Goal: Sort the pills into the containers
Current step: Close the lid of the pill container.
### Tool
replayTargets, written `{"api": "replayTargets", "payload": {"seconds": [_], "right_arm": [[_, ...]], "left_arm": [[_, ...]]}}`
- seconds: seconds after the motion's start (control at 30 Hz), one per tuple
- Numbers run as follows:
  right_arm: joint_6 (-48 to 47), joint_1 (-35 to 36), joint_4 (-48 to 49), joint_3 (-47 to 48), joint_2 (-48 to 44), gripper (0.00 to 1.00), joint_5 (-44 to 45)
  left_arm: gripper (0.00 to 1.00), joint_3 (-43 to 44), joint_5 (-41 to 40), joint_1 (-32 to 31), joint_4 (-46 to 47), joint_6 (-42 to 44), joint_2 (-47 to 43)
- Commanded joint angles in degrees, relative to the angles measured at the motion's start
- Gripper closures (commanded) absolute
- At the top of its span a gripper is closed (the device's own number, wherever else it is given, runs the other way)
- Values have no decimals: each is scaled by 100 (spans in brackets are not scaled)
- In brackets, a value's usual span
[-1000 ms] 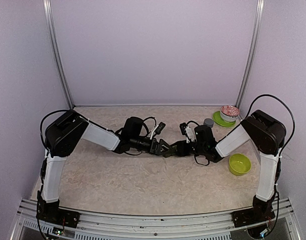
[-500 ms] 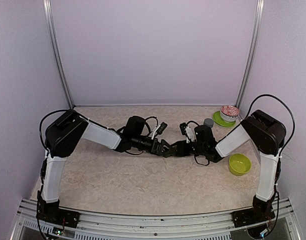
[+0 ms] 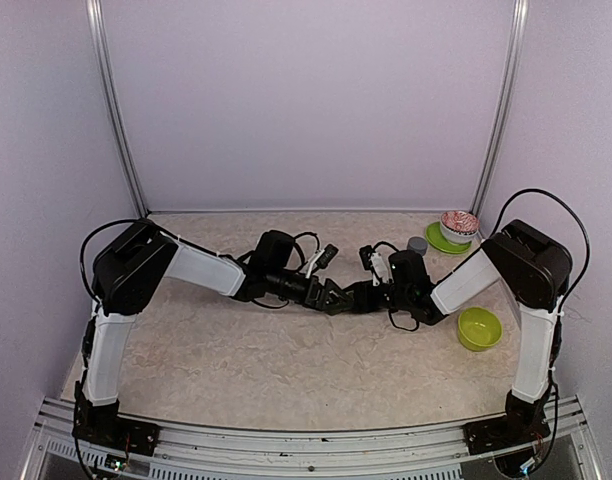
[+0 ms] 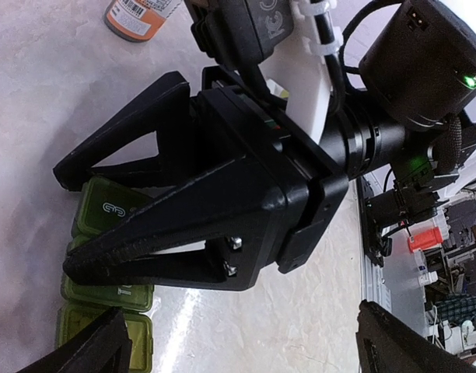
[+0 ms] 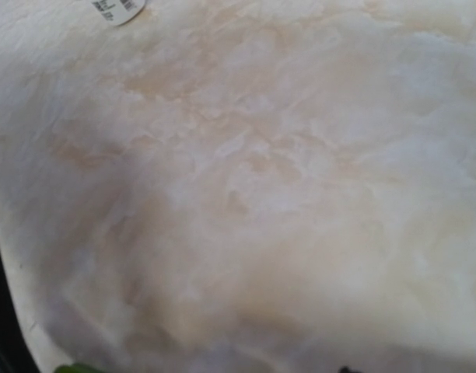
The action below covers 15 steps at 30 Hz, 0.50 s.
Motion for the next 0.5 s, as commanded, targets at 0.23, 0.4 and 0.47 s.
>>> {"api": "replayTargets", "payload": {"seconds": [0.23, 0.4, 0.47], "right_arm": [[5, -47, -381, -10, 145, 46, 111], [3, -47, -405, -2, 145, 46, 123], [3, -47, -410, -2, 146, 47, 121]], "left_arm": [[3, -46, -157, -116, -711, 274, 207], [3, -180, -181, -114, -653, 261, 179], [3, -214, -177, -114, -630, 247, 192]]}}
